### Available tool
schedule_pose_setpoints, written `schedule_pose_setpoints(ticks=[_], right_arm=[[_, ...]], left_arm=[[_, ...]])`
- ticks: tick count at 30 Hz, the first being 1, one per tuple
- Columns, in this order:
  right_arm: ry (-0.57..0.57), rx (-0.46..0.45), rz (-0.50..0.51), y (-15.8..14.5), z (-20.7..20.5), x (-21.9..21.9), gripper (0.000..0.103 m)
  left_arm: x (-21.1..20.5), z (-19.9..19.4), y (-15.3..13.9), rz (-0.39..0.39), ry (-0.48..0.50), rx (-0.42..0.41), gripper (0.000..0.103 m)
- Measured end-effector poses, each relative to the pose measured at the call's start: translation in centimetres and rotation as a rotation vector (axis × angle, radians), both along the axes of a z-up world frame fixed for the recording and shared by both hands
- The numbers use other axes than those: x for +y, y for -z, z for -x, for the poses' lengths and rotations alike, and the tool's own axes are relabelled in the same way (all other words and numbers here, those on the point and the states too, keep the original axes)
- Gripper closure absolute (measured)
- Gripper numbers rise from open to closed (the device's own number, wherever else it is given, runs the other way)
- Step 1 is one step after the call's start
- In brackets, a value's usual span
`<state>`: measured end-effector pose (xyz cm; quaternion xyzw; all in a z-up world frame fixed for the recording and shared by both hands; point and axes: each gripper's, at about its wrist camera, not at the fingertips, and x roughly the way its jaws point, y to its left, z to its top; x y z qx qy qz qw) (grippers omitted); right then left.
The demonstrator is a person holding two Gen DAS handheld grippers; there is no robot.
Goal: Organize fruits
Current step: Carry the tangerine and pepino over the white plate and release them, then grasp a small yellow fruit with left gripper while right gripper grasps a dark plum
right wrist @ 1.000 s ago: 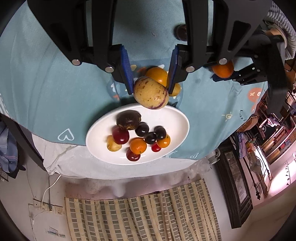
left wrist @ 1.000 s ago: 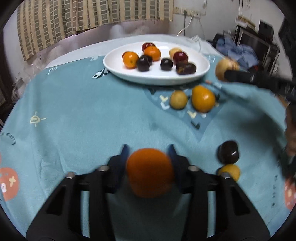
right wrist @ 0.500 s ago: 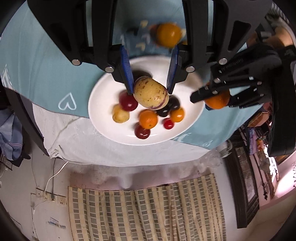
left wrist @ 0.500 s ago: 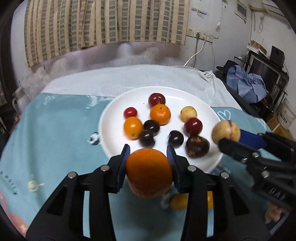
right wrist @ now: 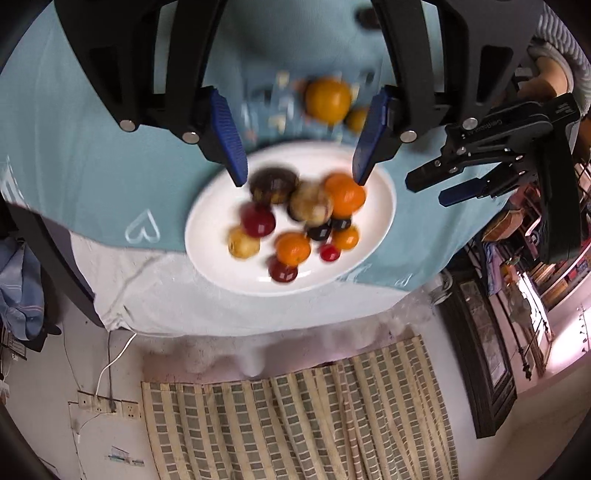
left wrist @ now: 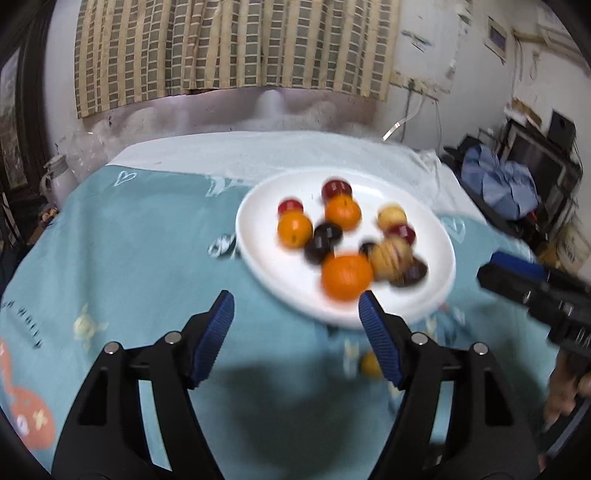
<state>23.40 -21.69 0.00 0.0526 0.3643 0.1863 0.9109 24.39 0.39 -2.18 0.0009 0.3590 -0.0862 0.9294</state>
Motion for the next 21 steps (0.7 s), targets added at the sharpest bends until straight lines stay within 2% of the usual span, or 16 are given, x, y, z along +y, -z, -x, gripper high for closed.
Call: schedule_pose_setpoints(ticks=[4,10,13,18,21], right_arm=[[-0.005,0.011,0.006,1.1,4.1,-1.0,0.044],[0.036,0.074,-0.023,3.1,5.2,-2.5,0.044],[0.031,0.069,-0.041,2.9,5.3,-2.7,0.044],[0.022,0.071,-0.040,2.9,5.3,-2.6,0.044],[0.017,0.076,-0.034,3.0,5.4,-2.5,0.044]], left_arm=[[-1.2,5.1,1.6,-0.033,0.102,0.032,0.030],[-4.7,10.8,3.6,-0.109,0.276,0.033,0.030],[-5.6,11.6,3.7,-0.129,0.309,0.017,0.030],[-6.4,12.0,4.5,-0.121,0.362,0.051,0.030],[-7.3,12.4,4.9,-0.142,0.408,0.064,0.042]])
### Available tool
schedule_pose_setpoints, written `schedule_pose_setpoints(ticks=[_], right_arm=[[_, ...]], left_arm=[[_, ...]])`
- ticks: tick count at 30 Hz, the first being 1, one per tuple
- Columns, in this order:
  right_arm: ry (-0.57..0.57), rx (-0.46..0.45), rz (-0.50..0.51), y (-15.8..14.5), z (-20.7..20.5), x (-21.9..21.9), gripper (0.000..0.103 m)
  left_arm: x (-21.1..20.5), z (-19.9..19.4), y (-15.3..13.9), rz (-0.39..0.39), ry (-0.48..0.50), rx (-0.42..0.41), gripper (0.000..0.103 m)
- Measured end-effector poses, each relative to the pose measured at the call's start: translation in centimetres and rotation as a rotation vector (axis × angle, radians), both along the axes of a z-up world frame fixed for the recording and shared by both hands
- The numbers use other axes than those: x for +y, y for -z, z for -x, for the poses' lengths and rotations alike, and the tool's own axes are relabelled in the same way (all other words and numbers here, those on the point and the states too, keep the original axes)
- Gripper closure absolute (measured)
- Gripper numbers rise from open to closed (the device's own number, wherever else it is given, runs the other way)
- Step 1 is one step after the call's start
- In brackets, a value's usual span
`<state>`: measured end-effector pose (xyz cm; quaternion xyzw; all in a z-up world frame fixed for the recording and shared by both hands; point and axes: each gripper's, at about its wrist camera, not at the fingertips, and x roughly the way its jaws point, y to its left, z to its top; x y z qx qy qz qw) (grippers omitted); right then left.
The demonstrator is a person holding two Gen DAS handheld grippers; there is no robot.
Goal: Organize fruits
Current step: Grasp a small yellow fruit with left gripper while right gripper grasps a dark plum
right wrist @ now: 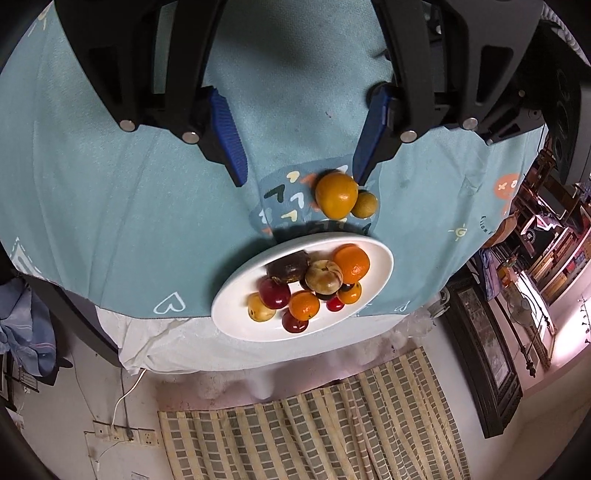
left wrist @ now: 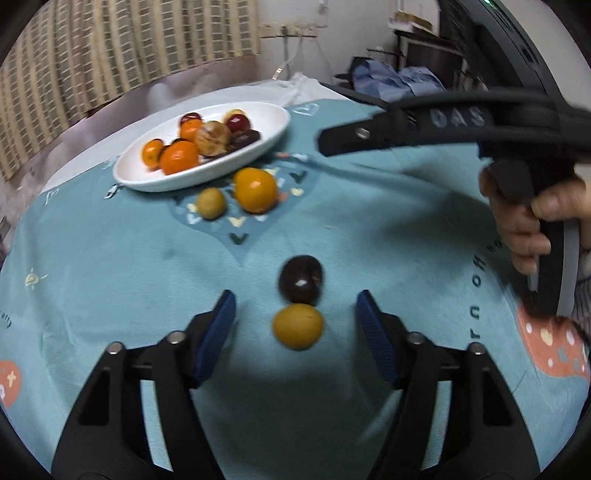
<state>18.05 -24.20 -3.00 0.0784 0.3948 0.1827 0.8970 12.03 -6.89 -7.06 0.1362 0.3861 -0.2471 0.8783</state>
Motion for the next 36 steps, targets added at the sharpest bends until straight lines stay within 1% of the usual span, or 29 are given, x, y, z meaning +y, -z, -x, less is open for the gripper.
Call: schedule_pose_setpoints(ticks=[2,5,6,9,12,14,15,18,19,21,23,25,27,31,33,34,36], right_arm=[[-0.006,0.000,0.004,0.0,0.1,0.1,0.044],[-0.011,-0.001,0.008,0.0,0.0,0.2,0.044],[-0.011,0.000,0.009,0.1,-0.1,0.2,0.044],[-0.011,0.004,0.012,0.3,0.0,0.2,0.044],[-0.040,0.005,0.016,0.4,0.2,0.8,0.044],[-0.079,0.003,0.035,0.6,0.5,1.8,0.044],[-0.119,0.006,0.053,0.8,0.8,2.7,0.044],[-0.189,0.005,0.093,1.3,1.5,4.6,0.044],[-0.214,0.001,0.110,1.5,1.9,5.3,0.044],[-0.255,-0.002,0.148,2.0,2.3,6.6,0.048],[-0.294,0.007,0.178,2.6,2.6,7.7,0.054],[-0.320,0.010,0.200,3.0,2.8,8.5,0.056],[-0.325,0.012,0.204,3.1,2.8,8.7,0.057],[-0.350,0.035,0.203,3.5,2.7,9.0,0.060],[-0.374,0.024,0.217,3.5,3.0,9.5,0.071],[-0.389,0.016,0.231,3.5,3.4,9.8,0.075],[-0.392,0.004,0.251,3.4,3.7,10.2,0.075]], left_arm=[[-0.3,-0.1,0.4,-0.005,0.015,0.025,0.051],[0.1,-0.5,0.5,0.019,0.009,0.049,0.061],[0.2,-0.6,0.6,0.025,0.005,0.058,0.062],[0.4,-0.6,0.6,0.029,0.003,0.065,0.074],[0.7,-0.4,0.4,0.035,0.000,0.063,0.074],[1.4,-0.4,0.0,0.047,-0.022,0.046,0.074],[2.0,-0.4,-0.2,0.060,-0.034,0.040,0.074],[4.3,-0.9,-1.0,0.102,-0.121,0.024,0.074],[5.6,-1.4,-1.0,0.125,-0.172,0.030,0.074],[7.4,-2.2,-0.9,0.165,-0.241,0.049,0.074],[8.4,-2.8,-0.9,0.192,-0.275,0.062,0.074],[8.8,-2.9,-0.8,0.204,-0.288,0.068,0.074],[8.6,-2.9,-0.8,0.200,-0.282,0.070,0.074],[8.0,-3.0,-0.5,0.175,-0.262,0.076,0.074],[7.8,-3.0,-0.3,0.165,-0.260,0.079,0.074],[7.8,-3.0,-0.2,0.161,-0.260,0.080,0.074],[7.7,-3.0,-0.1,0.154,-0.261,0.084,0.074]])
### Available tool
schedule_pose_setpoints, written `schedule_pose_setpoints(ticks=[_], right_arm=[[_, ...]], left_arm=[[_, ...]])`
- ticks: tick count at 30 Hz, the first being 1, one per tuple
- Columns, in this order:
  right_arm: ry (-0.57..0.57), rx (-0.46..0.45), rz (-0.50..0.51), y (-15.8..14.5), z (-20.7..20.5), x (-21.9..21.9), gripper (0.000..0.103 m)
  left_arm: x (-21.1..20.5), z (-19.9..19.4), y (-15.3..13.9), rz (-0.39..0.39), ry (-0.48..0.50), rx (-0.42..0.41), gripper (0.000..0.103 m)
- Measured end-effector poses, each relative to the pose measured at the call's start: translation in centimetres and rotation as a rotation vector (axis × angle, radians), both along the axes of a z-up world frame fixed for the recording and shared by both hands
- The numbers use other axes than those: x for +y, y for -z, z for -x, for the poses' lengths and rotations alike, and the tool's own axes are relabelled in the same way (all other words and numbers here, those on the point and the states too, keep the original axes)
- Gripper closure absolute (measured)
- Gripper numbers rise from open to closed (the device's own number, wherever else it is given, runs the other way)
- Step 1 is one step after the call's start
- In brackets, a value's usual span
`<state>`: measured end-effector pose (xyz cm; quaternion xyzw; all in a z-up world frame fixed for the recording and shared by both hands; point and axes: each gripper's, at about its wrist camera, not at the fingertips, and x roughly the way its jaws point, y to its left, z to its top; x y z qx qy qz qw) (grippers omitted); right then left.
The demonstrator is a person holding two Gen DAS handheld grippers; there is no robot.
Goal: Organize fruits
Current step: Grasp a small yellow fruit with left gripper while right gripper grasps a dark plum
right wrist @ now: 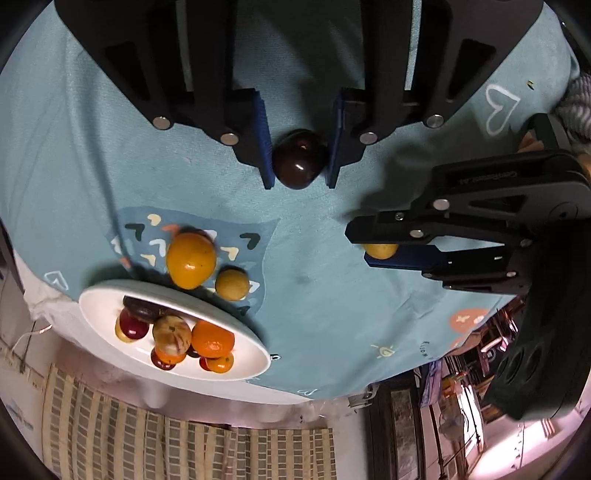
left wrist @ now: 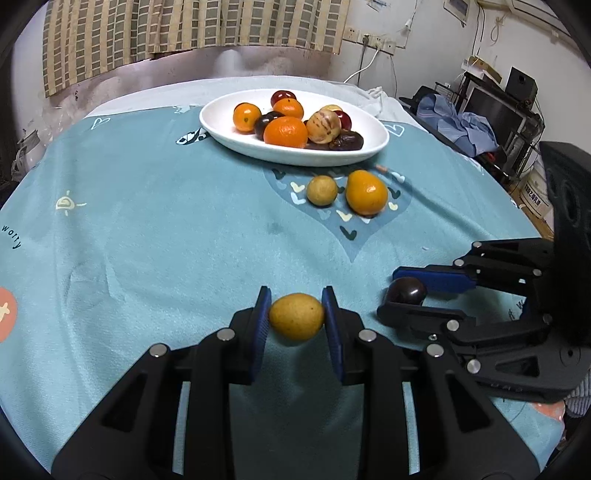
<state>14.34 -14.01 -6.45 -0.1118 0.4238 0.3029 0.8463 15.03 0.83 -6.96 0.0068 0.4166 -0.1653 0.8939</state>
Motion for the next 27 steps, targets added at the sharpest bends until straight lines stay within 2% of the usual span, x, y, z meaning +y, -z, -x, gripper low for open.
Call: schedule_pose_setpoints(ticks=[3,8,12,18,22,27], right_arm=[[0.004,-0.008,-0.012,-0.4,0.1,-0.6,0.076],[0.187,-0.109,-0.156,-4.6,-1.1,-5.9,0.076],[0.240,-0.066,-0.172,-3.6,-2.1,-7.0,0.076],[0.294,-0.111,-0.218,-6.8,-4.7,-8.0,0.076],[0.340,-0.130,-0.246,-8.9,-8.8,-8.2,0.076],[0.394,-0.094,-0.279,-7.7,-14.4,-7.8,0.075]], left_arm=[[-0.1,-0.1,0.2,-0.009,0.003,0.006,0.074],[-0.5,0.2,-0.5,-0.016,-0.006,-0.039,0.074],[-1.0,-0.5,-1.2,-0.025,-0.002,-0.054,0.074],[-1.4,-5.5,-5.3,-0.041,-0.024,-0.104,0.074],[-1.7,-10.1,-7.7,-0.033,-0.062,-0.145,0.074],[-2.4,-14.6,-7.1,-0.024,-0.089,-0.133,0.074]])
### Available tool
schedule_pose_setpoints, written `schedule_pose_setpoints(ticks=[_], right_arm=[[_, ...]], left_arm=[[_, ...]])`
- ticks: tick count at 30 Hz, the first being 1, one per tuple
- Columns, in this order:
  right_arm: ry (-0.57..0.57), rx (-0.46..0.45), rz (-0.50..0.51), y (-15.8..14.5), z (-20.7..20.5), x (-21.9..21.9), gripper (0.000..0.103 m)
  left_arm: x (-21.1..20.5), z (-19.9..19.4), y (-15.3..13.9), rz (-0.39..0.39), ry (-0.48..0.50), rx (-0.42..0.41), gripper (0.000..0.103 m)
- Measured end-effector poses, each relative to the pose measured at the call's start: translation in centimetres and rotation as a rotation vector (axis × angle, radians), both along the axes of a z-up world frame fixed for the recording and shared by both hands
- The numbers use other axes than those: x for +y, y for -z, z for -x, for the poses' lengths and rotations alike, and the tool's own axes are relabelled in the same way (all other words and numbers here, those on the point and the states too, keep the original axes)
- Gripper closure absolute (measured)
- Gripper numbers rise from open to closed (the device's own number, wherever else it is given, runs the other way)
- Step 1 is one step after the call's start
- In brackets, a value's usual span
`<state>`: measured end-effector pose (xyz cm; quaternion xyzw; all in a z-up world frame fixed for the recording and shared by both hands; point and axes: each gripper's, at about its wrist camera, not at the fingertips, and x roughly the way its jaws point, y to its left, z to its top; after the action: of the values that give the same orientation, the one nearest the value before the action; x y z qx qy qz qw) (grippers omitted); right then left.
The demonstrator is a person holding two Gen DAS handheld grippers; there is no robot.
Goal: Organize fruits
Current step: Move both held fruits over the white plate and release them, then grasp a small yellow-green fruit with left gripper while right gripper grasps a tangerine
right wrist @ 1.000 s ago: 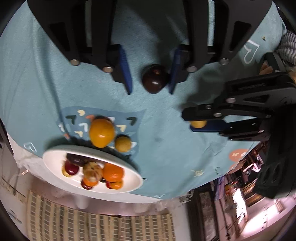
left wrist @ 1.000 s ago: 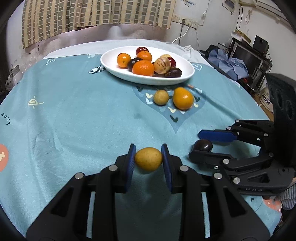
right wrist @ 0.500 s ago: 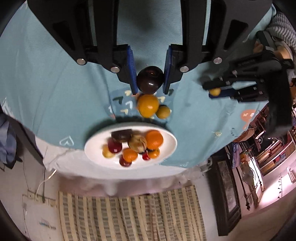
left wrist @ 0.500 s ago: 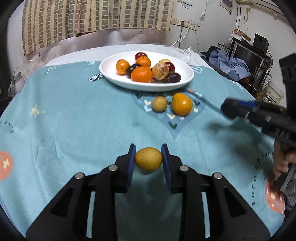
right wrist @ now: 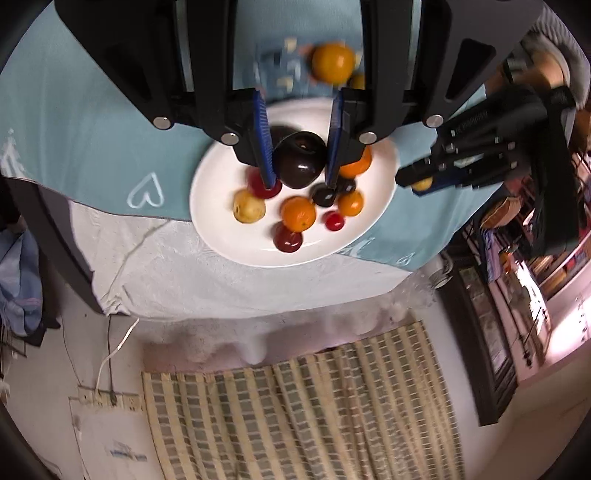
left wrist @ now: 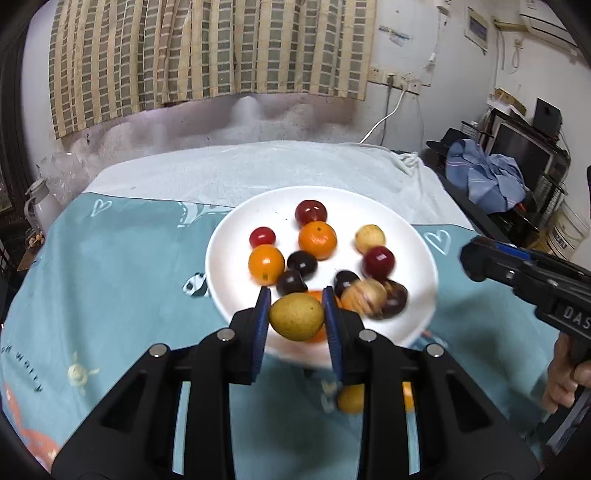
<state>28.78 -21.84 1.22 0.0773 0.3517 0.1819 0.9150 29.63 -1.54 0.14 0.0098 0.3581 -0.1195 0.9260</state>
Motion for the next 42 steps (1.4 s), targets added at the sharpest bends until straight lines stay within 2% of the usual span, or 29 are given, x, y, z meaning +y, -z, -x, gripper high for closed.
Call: schedule_pose_setpoints(ticks=[4,6,7,8,9,11,15,17,19,21,24,28,30,38,42], right_arm=[[0.016,0.048,-0.044,2.2,-3.4,1.1,0.074],[0.030,0.083,-0.105,3.6,-4.8,1.2,0.073],[0.035,0.097,-0.127,4.0,-5.1,1.2,0.069],[0.038,0.108,-0.139,4.3,-5.3,1.1,0.056],[0.050,0.099,-0.142,4.2,-5.2,0.8,0.049],[0.070,0.061,-0.140,3.1,-4.7,0.3,0.048],[0.039,0.001,-0.158,-0.7,-2.1,-0.2,0.048],[0.002,-0.045,-0.130,-2.6,0.7,-0.3,0.044],[-0.020,-0.072,-0.089,-3.1,3.2,-0.5,0.044],[-0.024,-0.063,-0.052,-2.7,4.9,-0.8,0.044],[-0.023,-0.003,-0.035,-0.7,6.5,-1.5,0.044],[-0.017,0.062,0.000,2.7,8.0,-2.1,0.044],[-0.033,0.094,0.015,3.8,8.1,-1.7,0.044],[-0.050,0.107,0.029,4.5,8.3,-1.0,0.044],[-0.041,0.113,0.014,4.4,8.2,-1.4,0.044]], left_arm=[[-0.2,-3.0,2.0,0.017,-0.023,0.030,0.074],[0.1,-3.7,2.9,0.039,-0.039,0.037,0.062],[0.3,-3.9,3.3,0.052,-0.037,0.046,0.052],[0.5,-3.8,3.6,0.056,-0.028,0.050,0.050],[0.6,-3.6,3.8,0.049,-0.022,0.048,0.049],[0.7,-3.0,3.6,0.005,-0.036,0.024,0.042],[0.9,-1.2,2.5,-0.009,-0.031,-0.002,0.042],[0.5,0.4,2.3,-0.043,-0.003,-0.007,0.041],[-0.2,2.3,2.9,-0.082,0.041,0.009,0.040],[-0.6,3.9,3.8,-0.108,0.068,0.019,0.040],[-1.5,6.0,5.5,-0.157,0.089,0.041,0.040],[-2.4,6.6,6.5,-0.189,0.091,0.029,0.039],[-2.6,6.6,6.6,-0.177,0.096,0.031,0.039],[-3.9,6.6,6.7,-0.170,0.149,0.034,0.042],[-4.4,5.8,7.1,-0.160,0.175,0.066,0.053]])
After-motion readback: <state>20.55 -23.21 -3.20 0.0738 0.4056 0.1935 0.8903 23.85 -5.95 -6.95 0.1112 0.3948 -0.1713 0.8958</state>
